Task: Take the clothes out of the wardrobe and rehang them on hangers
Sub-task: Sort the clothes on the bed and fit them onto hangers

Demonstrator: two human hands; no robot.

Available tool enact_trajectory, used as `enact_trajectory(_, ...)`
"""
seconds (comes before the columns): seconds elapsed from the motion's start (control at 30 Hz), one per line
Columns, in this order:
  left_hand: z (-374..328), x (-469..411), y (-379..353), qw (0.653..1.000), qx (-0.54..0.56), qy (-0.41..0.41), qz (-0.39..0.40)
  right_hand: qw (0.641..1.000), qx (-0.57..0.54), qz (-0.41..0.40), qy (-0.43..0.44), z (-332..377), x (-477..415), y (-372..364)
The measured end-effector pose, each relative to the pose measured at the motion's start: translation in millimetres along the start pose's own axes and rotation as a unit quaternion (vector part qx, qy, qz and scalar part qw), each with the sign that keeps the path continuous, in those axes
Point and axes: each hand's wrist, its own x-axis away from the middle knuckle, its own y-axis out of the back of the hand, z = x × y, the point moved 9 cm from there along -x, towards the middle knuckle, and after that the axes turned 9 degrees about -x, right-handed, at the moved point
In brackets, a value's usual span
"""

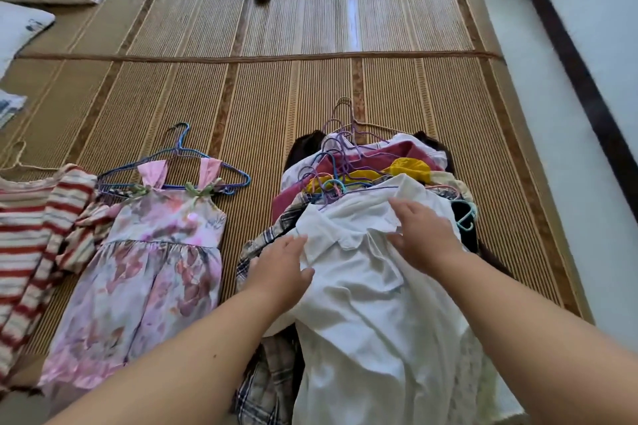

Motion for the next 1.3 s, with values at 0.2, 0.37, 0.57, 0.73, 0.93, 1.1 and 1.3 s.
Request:
enact_trajectory(0.2,24.9,-57.2,-26.8,0.997,0.007,0.06,-0.047,0.996,0.031,-0.04,-0.069,-44.3,-75.2,-15.4)
enact_trajectory(0.37,30.1,-75.5,-21.7,0.985,0.103,0.107,-0.091,0.993,0.015,-0.072,-0.09,-53.4,-94.7,5.1)
enact_trajectory(0.57,18.9,-38.5,20.1,0.976,0.179,0.064,-0.104,0.995,-0.058,-0.077,0.033,-17.5,-47.0,55.6)
enact_trajectory(0.73,-11.0,21.2,74.0,0.963,0.245,-0.011,-0.112,0.987,-0.136,-0.036,0.076,14.2,19.8,96.8)
enact_trajectory(0.93,-28.7,112.5,167.0,0.953,0.241,-0.06,-0.173,0.978,-0.141,-0.08,0.131,68.8,106.7,156.9)
enact_trajectory(1.1,-8.3,183.7,218.0,0.947,0.268,-0.051,-0.17,0.965,-0.16,-0.08,0.193,134.3,160.7,191.7)
enact_trajectory(1.3,57.1,266.5,271.0,0.942,0.211,-0.02,-0.259,0.943,-0.172,-0.105,0.266,238.6,194.7,210.4)
